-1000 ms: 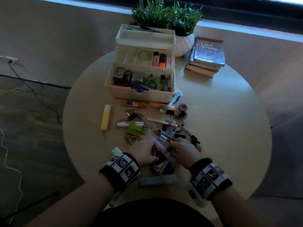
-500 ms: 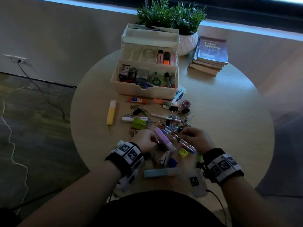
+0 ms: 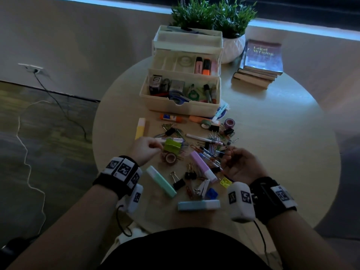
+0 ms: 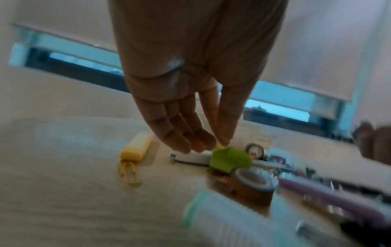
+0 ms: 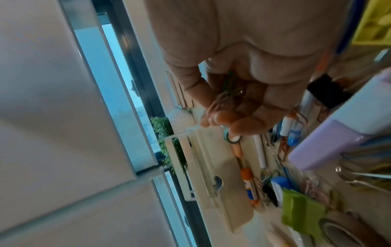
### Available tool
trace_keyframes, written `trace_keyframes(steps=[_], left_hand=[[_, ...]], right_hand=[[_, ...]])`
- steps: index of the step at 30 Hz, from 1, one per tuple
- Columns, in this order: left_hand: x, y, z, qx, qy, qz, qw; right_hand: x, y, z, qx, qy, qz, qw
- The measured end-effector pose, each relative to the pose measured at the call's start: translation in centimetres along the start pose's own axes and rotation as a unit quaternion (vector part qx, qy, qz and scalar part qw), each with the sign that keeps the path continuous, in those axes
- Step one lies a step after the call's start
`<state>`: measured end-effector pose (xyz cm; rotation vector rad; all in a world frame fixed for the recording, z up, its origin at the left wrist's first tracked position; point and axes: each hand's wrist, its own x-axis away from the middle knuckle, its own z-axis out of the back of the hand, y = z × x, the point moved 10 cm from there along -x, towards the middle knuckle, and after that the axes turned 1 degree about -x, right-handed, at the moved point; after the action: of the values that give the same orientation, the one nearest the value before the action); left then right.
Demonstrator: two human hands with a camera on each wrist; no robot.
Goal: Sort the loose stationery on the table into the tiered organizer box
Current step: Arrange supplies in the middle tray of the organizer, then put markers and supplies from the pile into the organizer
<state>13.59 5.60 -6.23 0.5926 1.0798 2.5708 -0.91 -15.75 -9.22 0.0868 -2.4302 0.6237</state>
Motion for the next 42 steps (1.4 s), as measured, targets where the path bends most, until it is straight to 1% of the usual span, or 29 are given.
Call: trace_keyframes(steps=[2, 4, 7, 8, 9, 10, 12, 13, 14, 15, 16, 18, 19, 21, 23, 25, 26, 27, 28, 30, 31, 32, 33, 35, 37, 38, 40, 41, 42], left_hand=[[-0.4, -0.6, -1.1, -0.104, -0.048, -0.009, 0.993], [-0.7, -0.4, -2.6, -0.19, -0.092, -0.036, 0.977], [-1.0, 0.9, -4.1, -0.288, -0.127, -0.089, 0.945], [-1.0, 1.3, -4.1, -0.308, -0.128, -0.104, 0.937], [-1.1, 1.6, -4.1, -0.323, -0.125, -0.117, 0.931], [-1.0, 1.8, -4.0, -0.335, -0.123, -0.129, 0.925], [-0.9, 2.2, -4.2, -0.354, -0.13, -0.145, 0.915], [-0.9, 2.2, -4.3, -0.361, -0.138, -0.15, 0.91], [-0.9, 2.4, -4.4, -0.368, -0.146, -0.154, 0.905], [-1.1, 2.6, -4.6, -0.373, -0.158, -0.155, 0.901], [-1.2, 2.6, -4.7, -0.37, -0.173, -0.155, 0.9], [-1.6, 2.6, -4.9, -0.348, -0.204, -0.152, 0.902], [-1.8, 2.4, -4.9, -0.333, -0.214, -0.147, 0.906], [-2.5, 1.8, -4.4, -0.301, -0.222, -0.128, 0.919], [-3.1, 0.8, -3.4, -0.236, -0.221, -0.096, 0.942], [-3.7, -0.5, -2.2, -0.085, -0.222, -0.04, 0.971], [-3.8, -1.3, -1.6, 0.023, -0.224, 0.004, 0.974], [-3.7, -2.1, -1.1, 0.13, -0.226, 0.055, 0.964], [-3.6, -2.6, -0.8, 0.225, -0.226, 0.1, 0.943], [-3.5, -3.3, -0.5, 0.338, -0.224, 0.159, 0.9], [-3.4, -3.4, -0.5, 0.353, -0.226, 0.175, 0.891], [-3.3, -3.1, -0.6, 0.352, -0.23, 0.179, 0.889], [-3.3, -2.9, -0.9, 0.339, -0.237, 0.179, 0.892], [-3.4, -2.2, -1.8, 0.268, -0.264, 0.148, 0.915], [-3.8, -1.0, -2.7, 0.078, -0.285, 0.038, 0.955], [-3.7, -0.2, -3.3, -0.048, -0.289, -0.038, 0.955], [-3.0, 0.9, -4.5, -0.26, -0.27, -0.157, 0.914], [-2.7, 1.2, -5.1, -0.307, -0.263, -0.186, 0.896], [-2.4, 1.5, -5.5, -0.329, -0.255, -0.202, 0.886]], right_hand=[[-0.6, 1.0, -0.8, 0.038, 0.019, -0.018, 0.999], [-1.2, 1.6, -1.5, 0.118, 0.063, -0.023, 0.991], [-2.5, 2.0, -3.2, 0.302, 0.093, 0.002, 0.949], [-2.9, 2.3, -4.1, 0.376, 0.095, 0.008, 0.922], [-3.6, 2.5, -4.8, 0.465, 0.101, 0.016, 0.88], [-4.2, 2.7, -5.7, 0.558, 0.108, 0.027, 0.822], [-5.4, 3.1, -7.3, 0.719, 0.118, 0.051, 0.683], [-5.9, 3.5, -8.1, 0.771, 0.116, 0.057, 0.623], [-6.2, 4.1, -8.9, 0.806, 0.11, 0.06, 0.579], [-6.5, 4.7, -9.4, 0.83, 0.106, 0.066, 0.544], [-6.8, 5.0, -9.7, 0.844, 0.109, 0.066, 0.52], [-7.2, 5.4, -9.8, 0.86, 0.121, 0.061, 0.492], [-7.3, 5.4, -9.6, 0.863, 0.128, 0.055, 0.486], [-7.1, 5.5, -9.7, 0.859, 0.128, 0.048, 0.494], [-6.5, 5.3, -9.6, 0.853, 0.13, 0.041, 0.504], [-5.8, 4.5, -9.0, 0.84, 0.147, 0.039, 0.52], [-5.4, 3.8, -8.3, 0.823, 0.167, 0.049, 0.541], [-5.1, 3.0, -7.4, 0.79, 0.186, 0.059, 0.581], [-4.6, 2.6, -6.3, 0.727, 0.195, 0.066, 0.655], [-3.8, 3.4, -4.8, 0.492, 0.154, 0.069, 0.854], [-3.3, 4.2, -4.7, 0.34, 0.116, 0.065, 0.931], [-2.7, 4.9, -5.4, 0.216, 0.065, 0.051, 0.973], [-2.4, 5.4, -6.2, 0.127, 0.022, 0.044, 0.991], [-2.3, 5.6, -6.6, 0.003, -0.009, 0.044, 0.999], [-2.9, 5.6, -5.6, -0.045, 0.044, 0.057, 0.996], [-3.1, 5.5, -5.0, -0.032, 0.091, 0.063, 0.993], [-3.4, 5.1, -3.7, 0.085, 0.187, 0.074, 0.976], [-3.5, 4.5, -3.5, 0.204, 0.23, 0.09, 0.948], [-3.6, 3.7, -3.7, 0.362, 0.267, 0.095, 0.888]])
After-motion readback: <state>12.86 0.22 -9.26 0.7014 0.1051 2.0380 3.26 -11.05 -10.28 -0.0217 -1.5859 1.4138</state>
